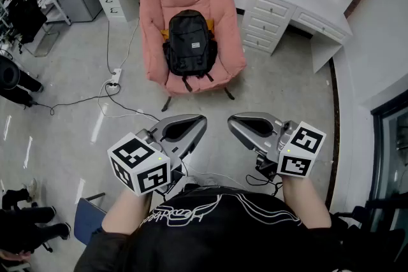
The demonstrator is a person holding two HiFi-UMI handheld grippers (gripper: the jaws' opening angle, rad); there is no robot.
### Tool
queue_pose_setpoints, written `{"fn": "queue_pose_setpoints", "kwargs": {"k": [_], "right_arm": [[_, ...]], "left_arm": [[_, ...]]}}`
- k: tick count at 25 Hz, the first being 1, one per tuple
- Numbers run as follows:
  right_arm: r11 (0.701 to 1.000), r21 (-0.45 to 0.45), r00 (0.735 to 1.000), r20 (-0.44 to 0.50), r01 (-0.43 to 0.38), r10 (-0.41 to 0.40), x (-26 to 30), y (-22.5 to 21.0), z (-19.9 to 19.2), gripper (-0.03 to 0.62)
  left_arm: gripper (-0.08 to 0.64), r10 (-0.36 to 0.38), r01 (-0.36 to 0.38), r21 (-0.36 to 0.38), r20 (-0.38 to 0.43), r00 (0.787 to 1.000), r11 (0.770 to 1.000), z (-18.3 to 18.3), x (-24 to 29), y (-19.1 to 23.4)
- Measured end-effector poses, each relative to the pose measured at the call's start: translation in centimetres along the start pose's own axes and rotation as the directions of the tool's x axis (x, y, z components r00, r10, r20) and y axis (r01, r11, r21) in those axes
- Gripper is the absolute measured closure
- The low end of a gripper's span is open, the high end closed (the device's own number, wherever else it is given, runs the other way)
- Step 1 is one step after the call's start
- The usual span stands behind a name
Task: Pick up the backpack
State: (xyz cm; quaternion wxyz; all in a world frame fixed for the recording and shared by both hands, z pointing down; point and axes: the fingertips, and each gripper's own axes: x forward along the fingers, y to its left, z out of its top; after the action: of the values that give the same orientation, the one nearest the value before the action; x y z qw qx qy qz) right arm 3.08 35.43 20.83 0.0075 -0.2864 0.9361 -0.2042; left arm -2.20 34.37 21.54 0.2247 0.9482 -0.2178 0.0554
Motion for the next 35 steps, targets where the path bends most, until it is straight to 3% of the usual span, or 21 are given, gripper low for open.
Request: {"fn": "queue_pose_setpoints", "kwargs": {"k": [9, 13, 18, 26, 35], "right_arm": [[0.999, 0.007, 0.999, 0.034, -0.037, 0.037, -2.6, -0.5, 0.5, 0.588], [0.993, 0.018, 0.989, 0.092, -0.114, 0.112, -3.9, -0.1, 1.7, 0.588], [0.996, 0.004, 0.994, 0.075, -0.086, 0.085, -4.0, -1.7, 1.3, 0.586], [0.997, 0.051, 0.997, 0.052, -0.058, 0.056, -2.0, -5.5, 0.3, 0.586], [0.989, 0.149, 0.999, 0.026, -0.025, 0.022, 3.5, -13.2, 0.9, 0.586]], "left_arm": [[0.557, 0.046, -0.046, 0.031, 0.012, 0.999, 0.998, -0.1, 1.9, -2.2], [0.557, 0.057, -0.058, 0.031, 0.046, 0.997, 0.998, 0.4, 2.3, -3.0], [0.558, 0.081, -0.082, 0.02, 0.05, 0.995, 0.996, 0.6, 2.8, -2.8], [0.558, 0.084, -0.083, -0.017, 0.016, 0.996, 0.996, 0.3, 4.8, 1.1], [0.558, 0.07, -0.076, -0.087, -0.065, 0.995, 0.993, 0.7, 8.7, 9.9]]}}
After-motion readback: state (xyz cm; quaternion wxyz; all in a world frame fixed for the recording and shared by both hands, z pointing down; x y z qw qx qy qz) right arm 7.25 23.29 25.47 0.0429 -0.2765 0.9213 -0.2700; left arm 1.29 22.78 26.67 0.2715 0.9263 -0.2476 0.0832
